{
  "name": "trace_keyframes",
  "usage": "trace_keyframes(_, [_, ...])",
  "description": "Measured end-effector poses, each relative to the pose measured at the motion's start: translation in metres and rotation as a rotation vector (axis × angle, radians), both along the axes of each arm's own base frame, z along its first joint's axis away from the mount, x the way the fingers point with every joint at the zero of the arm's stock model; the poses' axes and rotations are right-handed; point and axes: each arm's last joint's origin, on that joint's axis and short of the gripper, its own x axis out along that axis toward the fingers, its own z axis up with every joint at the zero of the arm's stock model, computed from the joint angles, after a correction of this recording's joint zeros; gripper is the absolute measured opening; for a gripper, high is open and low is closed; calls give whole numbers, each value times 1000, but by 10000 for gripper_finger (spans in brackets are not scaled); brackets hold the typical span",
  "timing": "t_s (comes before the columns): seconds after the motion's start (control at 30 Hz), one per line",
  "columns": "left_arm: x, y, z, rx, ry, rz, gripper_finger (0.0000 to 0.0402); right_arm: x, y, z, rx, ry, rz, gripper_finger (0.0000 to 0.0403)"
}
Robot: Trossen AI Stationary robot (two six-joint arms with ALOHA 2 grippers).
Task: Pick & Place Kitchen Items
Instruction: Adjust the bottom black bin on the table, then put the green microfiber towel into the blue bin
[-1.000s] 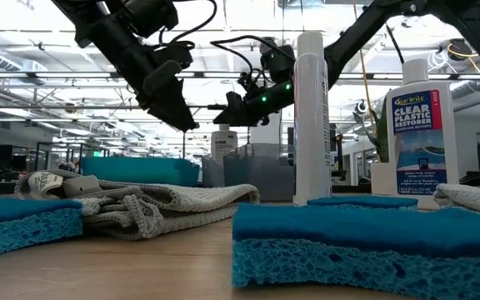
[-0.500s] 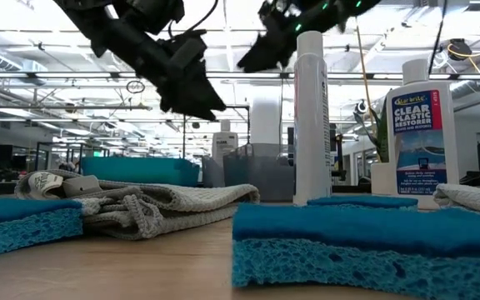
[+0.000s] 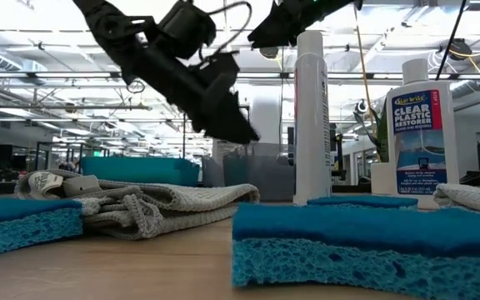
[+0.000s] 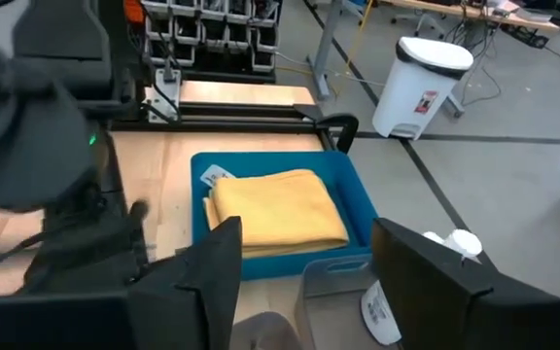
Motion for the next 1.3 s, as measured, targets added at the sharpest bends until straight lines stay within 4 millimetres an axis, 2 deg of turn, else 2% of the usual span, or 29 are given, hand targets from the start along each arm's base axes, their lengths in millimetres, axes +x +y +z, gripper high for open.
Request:
trace_keyframes(0.4, [-9,4,19,58,206,57,278,1,-1,-4,-3,3,0,192])
trace_keyframes(0.6, [-10,5,25,98,207,60,278,1,0,-4,-6,2,2,187])
trace_keyframes(0.73, [-15,6,37,117,177,79,278,1,0,-4,-5,5,2,188])
trace_keyframes(0.87, [-29,4,66,112,107,72,278,-2,0,-3,-9,8,-1,184])
trace_keyframes(1.0, [-55,1,100,125,56,55,278,-17,3,7,-53,27,-65,178])
trace_keyframes(1.1, [-76,-1,117,132,24,57,278,-32,6,13,-87,75,-137,173])
trace_keyframes(1.23, [-107,-4,124,137,-50,66,278,-55,13,20,-81,136,-192,166])
trace_keyframes(1.3, [-121,-5,120,129,-88,85,278,-66,17,22,-70,143,-214,163])
